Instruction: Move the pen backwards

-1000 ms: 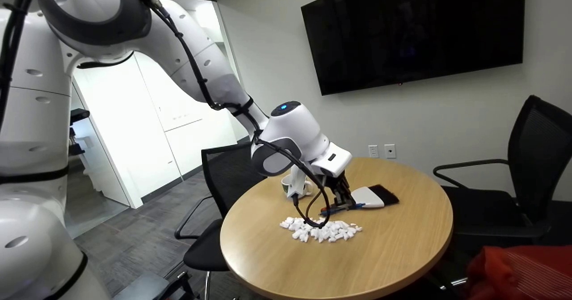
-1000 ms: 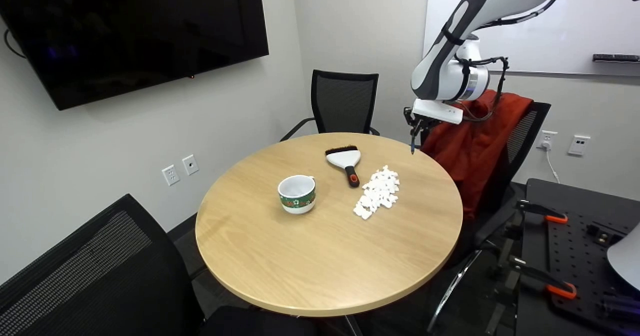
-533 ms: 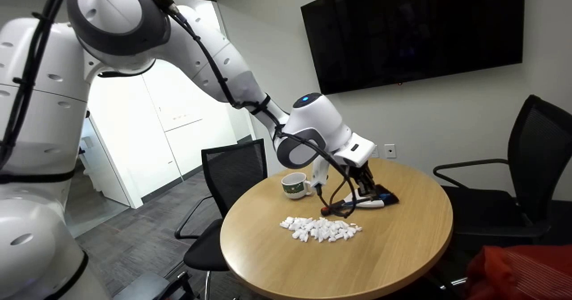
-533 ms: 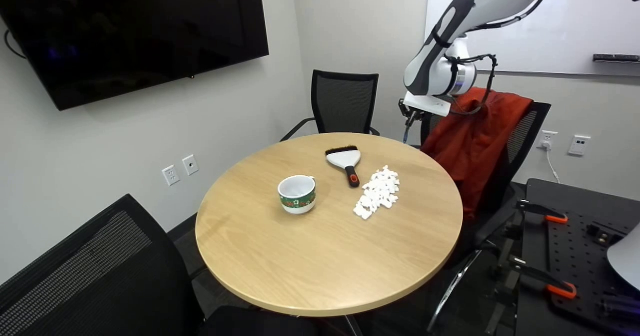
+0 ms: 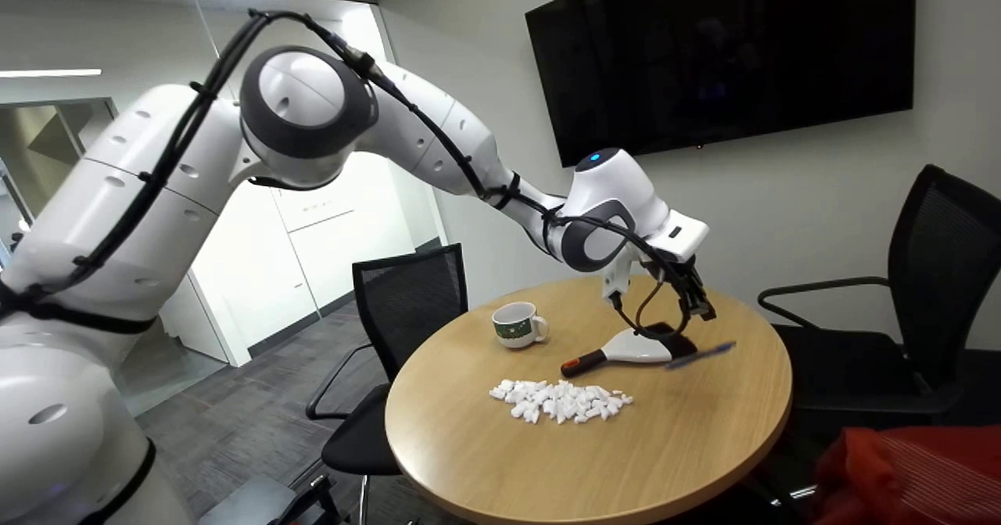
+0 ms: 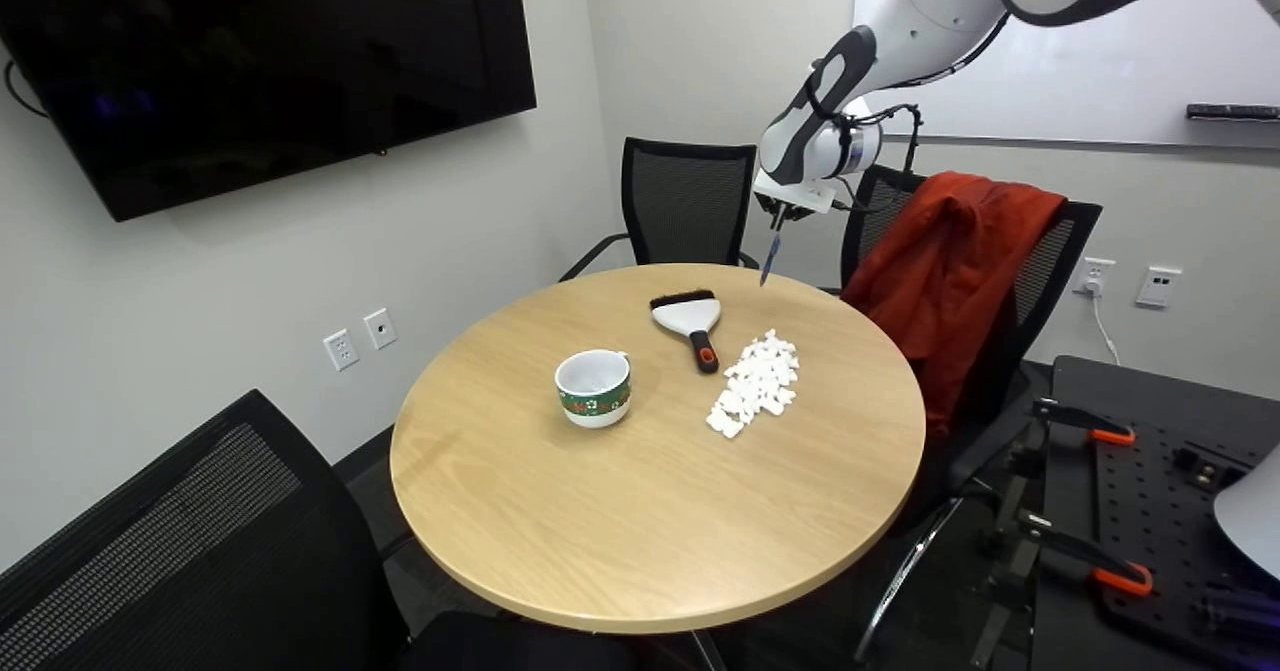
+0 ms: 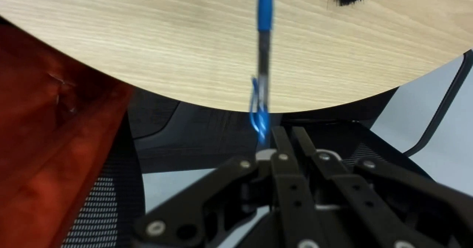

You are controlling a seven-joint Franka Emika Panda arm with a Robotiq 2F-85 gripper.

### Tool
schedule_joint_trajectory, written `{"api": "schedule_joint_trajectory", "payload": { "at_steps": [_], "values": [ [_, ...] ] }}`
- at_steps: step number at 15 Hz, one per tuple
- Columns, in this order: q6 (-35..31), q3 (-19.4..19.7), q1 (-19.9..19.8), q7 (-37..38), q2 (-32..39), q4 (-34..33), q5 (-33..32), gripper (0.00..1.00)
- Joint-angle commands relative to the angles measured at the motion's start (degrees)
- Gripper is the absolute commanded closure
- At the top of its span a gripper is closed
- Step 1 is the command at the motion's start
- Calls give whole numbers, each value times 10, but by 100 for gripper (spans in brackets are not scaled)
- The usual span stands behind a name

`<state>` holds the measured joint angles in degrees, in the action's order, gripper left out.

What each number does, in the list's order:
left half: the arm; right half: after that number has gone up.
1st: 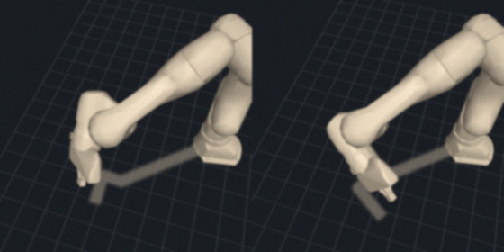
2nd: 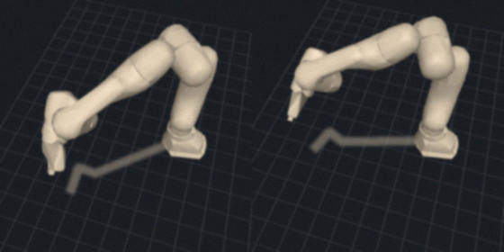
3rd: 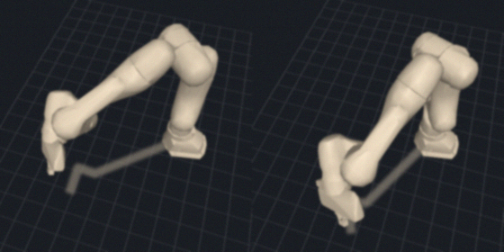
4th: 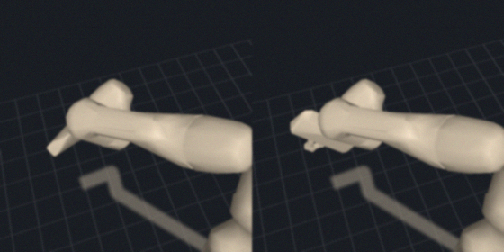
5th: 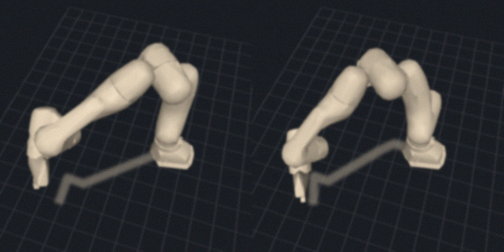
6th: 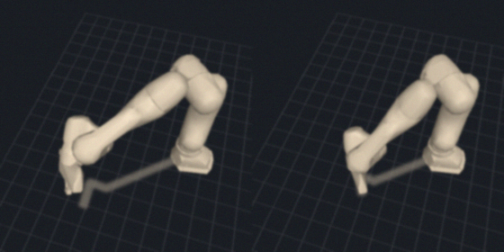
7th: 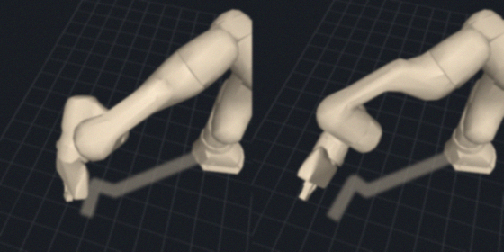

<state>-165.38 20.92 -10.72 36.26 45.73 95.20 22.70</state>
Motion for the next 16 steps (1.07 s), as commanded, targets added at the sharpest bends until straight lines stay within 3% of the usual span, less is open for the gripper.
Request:
{"api": "schedule_joint_trajectory", "payload": {
  "at_steps": [1,4,5,6,12,15,16],
  "values": [
    [33,14,1,90,111,-142,-10,98],
    [38,17,-2,153,172,-212,-14,98],
    [34,17,-2,167,181,-222,-16,65],
    [33,13,-5,177,188,-232,-16,64],
    [40,9,-5,161,148,-206,-6,20],
    [97,1,-14,119,102,-176,-13,0],
    [122,-4,-19,100,90,-173,-12,0]
  ]
}}
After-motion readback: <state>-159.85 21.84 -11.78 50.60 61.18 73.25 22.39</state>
